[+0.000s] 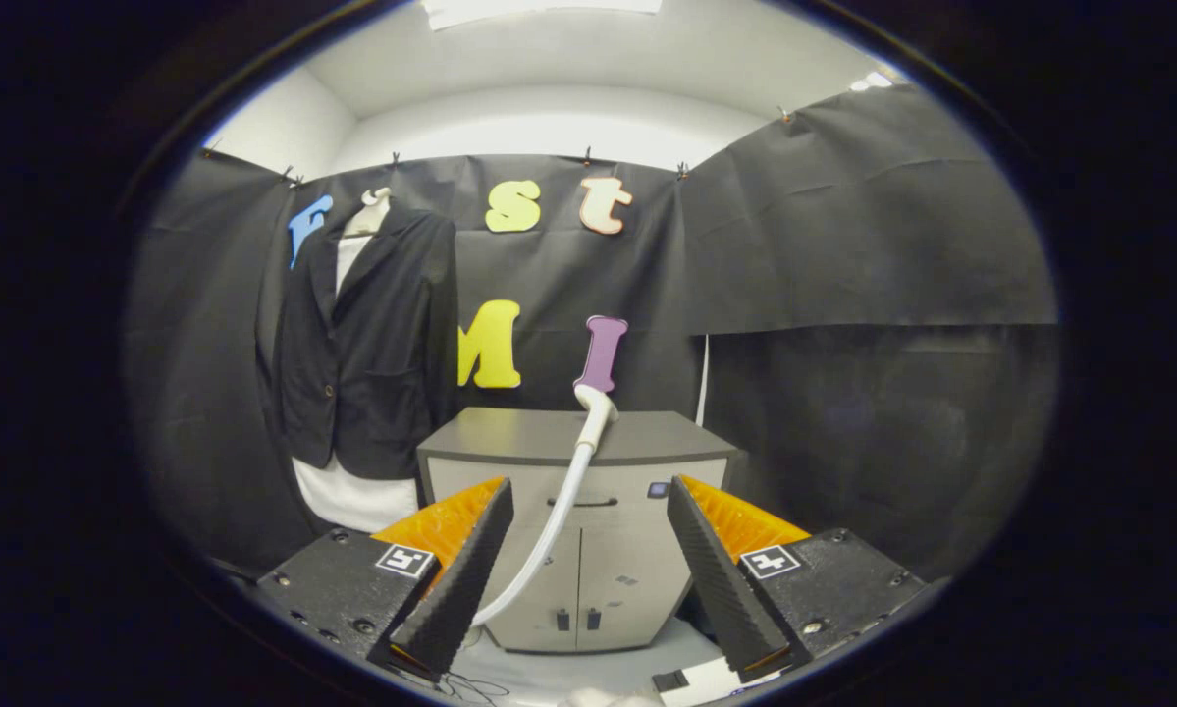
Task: Iron the clothes twice with a garment steamer, once on the left side and once on the right side.
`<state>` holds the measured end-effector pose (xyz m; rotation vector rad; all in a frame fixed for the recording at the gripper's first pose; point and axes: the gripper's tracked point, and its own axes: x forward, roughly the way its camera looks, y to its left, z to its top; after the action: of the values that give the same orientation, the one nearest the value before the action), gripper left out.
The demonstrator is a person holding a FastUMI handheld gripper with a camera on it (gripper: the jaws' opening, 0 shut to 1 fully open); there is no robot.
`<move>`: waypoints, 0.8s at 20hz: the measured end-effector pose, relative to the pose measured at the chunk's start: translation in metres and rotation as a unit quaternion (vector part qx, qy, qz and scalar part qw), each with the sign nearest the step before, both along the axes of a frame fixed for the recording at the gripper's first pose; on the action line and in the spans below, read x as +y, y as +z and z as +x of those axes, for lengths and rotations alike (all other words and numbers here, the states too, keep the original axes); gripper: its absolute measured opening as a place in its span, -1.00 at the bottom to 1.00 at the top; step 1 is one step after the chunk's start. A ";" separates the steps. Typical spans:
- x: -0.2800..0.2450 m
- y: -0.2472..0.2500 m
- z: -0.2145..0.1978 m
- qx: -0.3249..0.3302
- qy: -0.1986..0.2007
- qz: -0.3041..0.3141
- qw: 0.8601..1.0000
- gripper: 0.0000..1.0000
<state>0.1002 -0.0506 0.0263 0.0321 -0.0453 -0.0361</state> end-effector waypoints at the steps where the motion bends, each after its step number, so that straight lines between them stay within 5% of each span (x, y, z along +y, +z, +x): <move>1: -0.005 0.006 0.017 -0.005 0.004 0.005 1.000 0.97; 16: -0.062 0.047 0.291 0.008 0.041 0.017 0.999 0.97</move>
<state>0.3912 -0.1126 0.0736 0.0686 -0.0271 0.0453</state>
